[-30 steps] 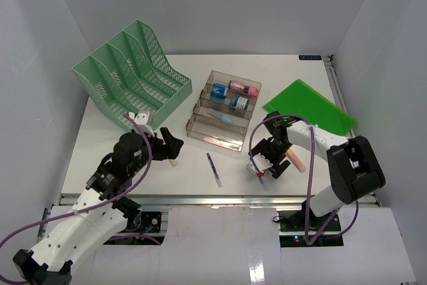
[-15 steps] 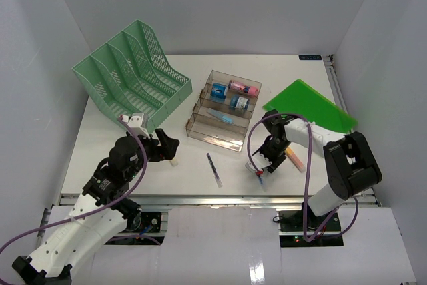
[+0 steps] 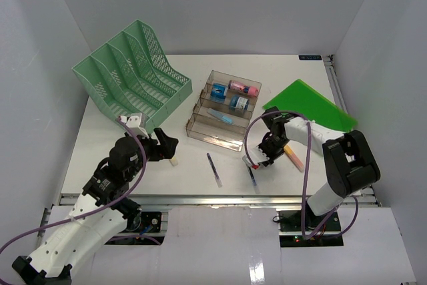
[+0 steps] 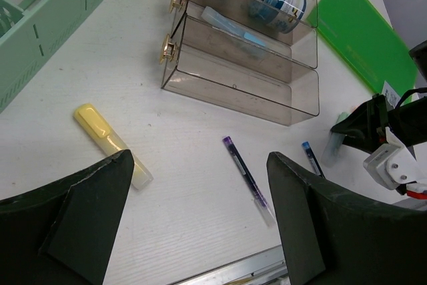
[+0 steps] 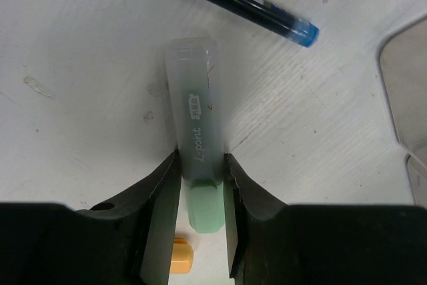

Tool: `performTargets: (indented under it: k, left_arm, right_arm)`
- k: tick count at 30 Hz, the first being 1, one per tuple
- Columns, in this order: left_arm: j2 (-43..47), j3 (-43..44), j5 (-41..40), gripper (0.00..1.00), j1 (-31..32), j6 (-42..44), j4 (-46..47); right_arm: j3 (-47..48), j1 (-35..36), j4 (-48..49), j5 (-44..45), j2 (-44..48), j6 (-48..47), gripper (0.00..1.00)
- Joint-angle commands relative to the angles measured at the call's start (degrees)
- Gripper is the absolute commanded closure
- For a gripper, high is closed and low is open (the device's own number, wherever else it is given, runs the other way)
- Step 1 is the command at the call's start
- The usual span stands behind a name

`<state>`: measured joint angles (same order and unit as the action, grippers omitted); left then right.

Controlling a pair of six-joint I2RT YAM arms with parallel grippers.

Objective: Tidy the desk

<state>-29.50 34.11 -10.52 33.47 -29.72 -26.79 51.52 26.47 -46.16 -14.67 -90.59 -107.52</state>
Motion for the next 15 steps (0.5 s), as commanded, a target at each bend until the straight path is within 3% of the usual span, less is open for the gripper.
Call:
performTargets:
  k: [1, 7, 10, 13, 15]
  left_arm:
    - [0.0, -0.9, -1.9, 0.06, -0.2, -2.0, -0.3]
    - [-4.3, -3.7, -1.0, 0.03, -0.2, -7.2, 0.8]
    - [-7.8, -5.3, 1.6, 0.02, -0.2, -11.1, 1.5]
    - [-10.8, -7.6, 3.6, 0.02, -0.2, -14.5, 2.4]
    - [-11.3, -9.7, 4.3, 0.02, -0.3, -16.7, 3.3]
  right_arm:
    - [-0.3, -1.7, 6.2, -0.2, -1.3, 5.1, 0.8]
    - [1.5, -2.4, 5.0, -8.2, 5.8, 16.2, 0.92]
    - [4.0, -2.1, 1.6, -14.2, 11.5, 23.0, 0.92]
    - [8.1, -0.7, 0.3, -19.6, 15.4, 34.6, 0.92]
    - [10.8, 2.1, 4.5, -19.6, 16.7, 43.7, 0.92]
